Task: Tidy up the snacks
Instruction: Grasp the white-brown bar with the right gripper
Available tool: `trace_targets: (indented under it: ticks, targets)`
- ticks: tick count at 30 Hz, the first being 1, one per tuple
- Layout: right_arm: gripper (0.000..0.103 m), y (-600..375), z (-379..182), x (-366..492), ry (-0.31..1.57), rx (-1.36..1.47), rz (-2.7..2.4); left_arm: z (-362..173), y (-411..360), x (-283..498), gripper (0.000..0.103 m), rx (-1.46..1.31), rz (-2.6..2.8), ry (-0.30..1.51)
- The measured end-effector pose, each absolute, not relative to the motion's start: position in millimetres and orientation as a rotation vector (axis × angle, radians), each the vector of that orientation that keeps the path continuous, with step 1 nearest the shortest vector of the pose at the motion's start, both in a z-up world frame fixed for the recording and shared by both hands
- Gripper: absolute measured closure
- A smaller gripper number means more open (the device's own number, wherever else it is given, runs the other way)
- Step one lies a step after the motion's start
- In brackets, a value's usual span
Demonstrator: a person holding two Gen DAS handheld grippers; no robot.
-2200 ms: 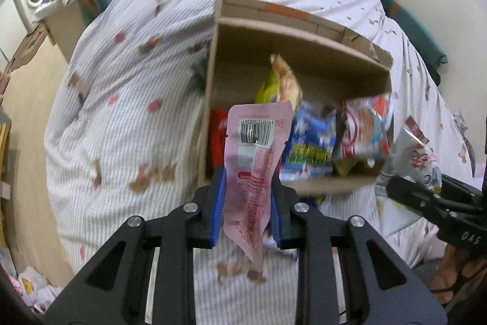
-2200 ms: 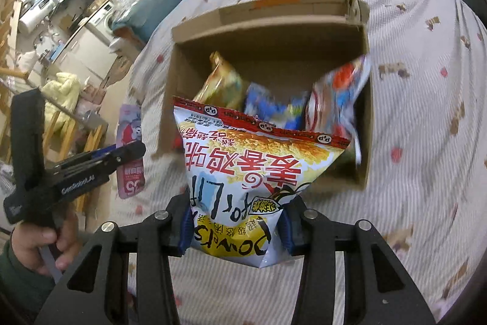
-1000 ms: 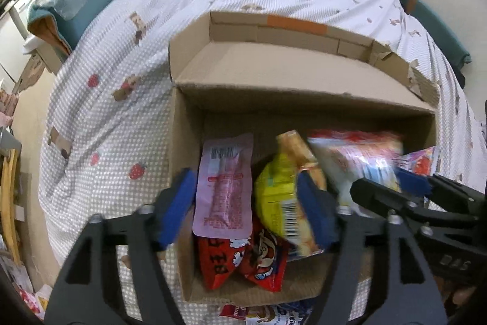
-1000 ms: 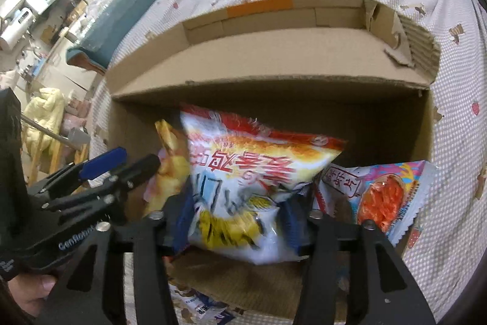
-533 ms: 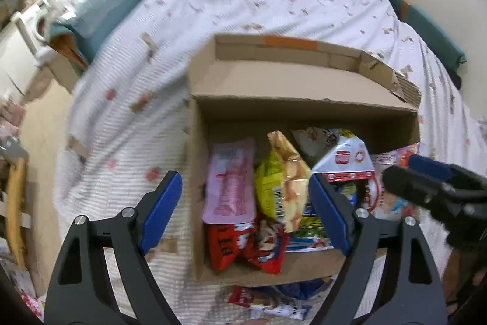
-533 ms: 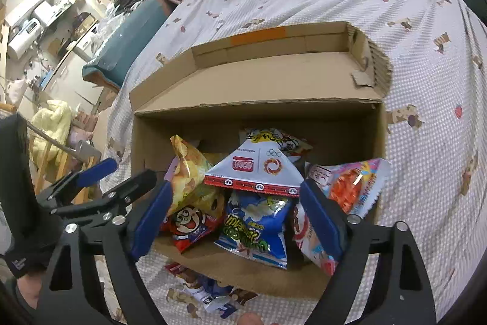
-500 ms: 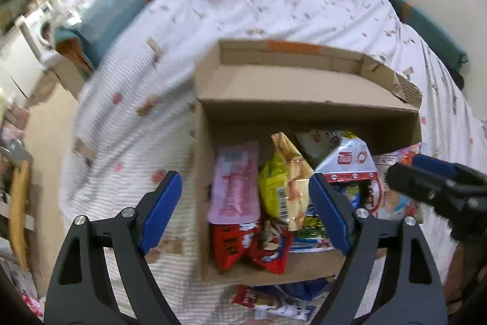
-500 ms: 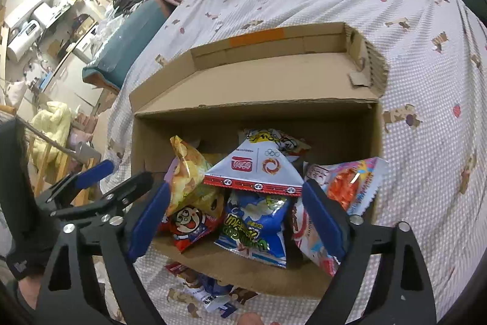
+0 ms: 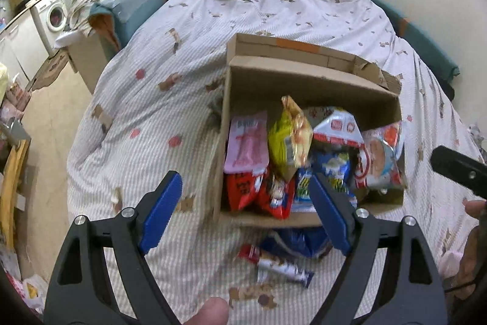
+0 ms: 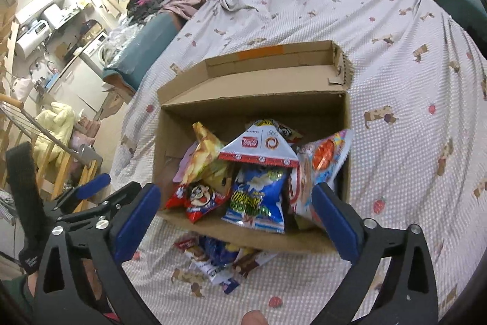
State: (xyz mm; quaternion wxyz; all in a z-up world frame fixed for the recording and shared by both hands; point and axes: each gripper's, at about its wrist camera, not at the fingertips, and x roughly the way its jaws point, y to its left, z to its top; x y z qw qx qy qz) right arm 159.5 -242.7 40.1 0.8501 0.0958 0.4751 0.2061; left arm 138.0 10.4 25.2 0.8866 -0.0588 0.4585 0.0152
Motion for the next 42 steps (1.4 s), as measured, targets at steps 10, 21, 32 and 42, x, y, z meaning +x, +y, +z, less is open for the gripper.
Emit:
trace_targets:
  ticks: [10, 21, 32, 42]
  targets:
    - [0.000, -254.9, 28.2, 90.3, 0.985, 0.213, 0.428, 21.5, 14.2, 84.0, 0.004, -0.138, 0.038, 0.935]
    - [0.000, -266.5, -22.4, 79.3, 0.975, 0.230, 0.365, -13.3, 10.2, 71.7, 0.004, -0.082, 0.041, 0.977]
    - [0.000, -274.5, -45.4, 94.0, 1.065, 0.337, 0.364, -28.8, 22.7, 79.3, 0.004, -0.128, 0.076, 1.022]
    - [0.000, -274.0, -73.4, 104.7, 1.196, 0.348, 0.339, -40.8, 32.5, 81.6, 0.004, -0.159, 0.126, 1.075]
